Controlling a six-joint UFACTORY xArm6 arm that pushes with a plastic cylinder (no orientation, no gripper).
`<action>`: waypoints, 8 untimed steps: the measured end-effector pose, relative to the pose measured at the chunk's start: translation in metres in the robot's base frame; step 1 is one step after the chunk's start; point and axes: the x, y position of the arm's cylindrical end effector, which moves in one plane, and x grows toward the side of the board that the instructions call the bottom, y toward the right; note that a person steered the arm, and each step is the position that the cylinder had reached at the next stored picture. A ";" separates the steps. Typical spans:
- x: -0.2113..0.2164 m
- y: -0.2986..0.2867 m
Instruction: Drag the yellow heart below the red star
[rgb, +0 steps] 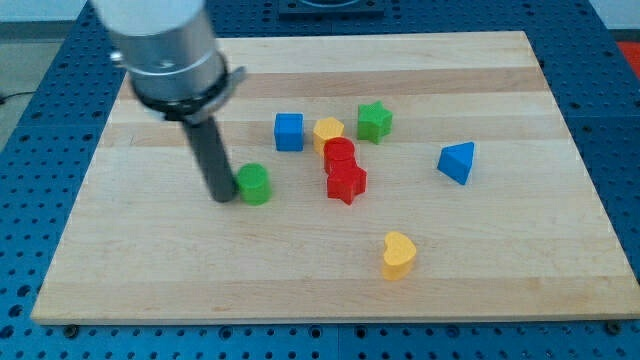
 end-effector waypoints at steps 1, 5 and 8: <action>-0.015 0.051; 0.125 0.136; 0.119 0.156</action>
